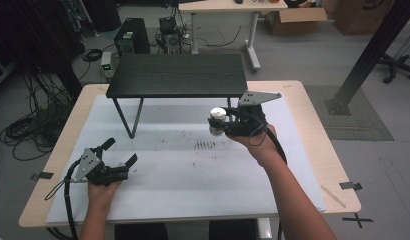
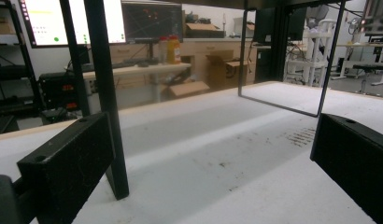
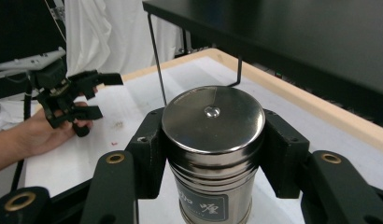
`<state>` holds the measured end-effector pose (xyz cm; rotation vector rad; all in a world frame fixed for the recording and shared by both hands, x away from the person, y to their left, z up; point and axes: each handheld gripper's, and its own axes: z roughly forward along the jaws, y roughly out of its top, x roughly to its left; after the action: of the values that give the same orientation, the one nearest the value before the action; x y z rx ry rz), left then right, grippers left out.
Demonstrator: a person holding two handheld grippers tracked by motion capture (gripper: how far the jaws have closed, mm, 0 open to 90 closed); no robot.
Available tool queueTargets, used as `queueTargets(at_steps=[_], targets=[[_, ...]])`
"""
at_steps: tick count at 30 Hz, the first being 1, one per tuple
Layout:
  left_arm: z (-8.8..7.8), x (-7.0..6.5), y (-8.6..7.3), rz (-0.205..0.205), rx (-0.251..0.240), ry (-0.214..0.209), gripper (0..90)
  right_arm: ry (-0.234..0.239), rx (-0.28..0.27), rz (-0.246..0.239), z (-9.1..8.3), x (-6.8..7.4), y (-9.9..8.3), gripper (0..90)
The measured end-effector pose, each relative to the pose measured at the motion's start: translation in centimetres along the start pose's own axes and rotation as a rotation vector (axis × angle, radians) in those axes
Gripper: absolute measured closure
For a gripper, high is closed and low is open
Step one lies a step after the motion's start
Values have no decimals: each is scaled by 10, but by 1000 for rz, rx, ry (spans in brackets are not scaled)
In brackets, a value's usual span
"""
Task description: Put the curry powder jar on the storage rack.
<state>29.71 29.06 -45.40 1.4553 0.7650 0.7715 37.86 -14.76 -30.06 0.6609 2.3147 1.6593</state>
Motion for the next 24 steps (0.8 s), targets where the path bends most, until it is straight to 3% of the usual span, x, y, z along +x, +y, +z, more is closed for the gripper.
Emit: queueTargets(at_steps=[17,24], targets=[[0,0,0,1,1,0,2,5,-23,-41,-8,-4,56,481],[0,0,0,1,1,0,2,-9,-44,-26,-9,-13,70,482]])
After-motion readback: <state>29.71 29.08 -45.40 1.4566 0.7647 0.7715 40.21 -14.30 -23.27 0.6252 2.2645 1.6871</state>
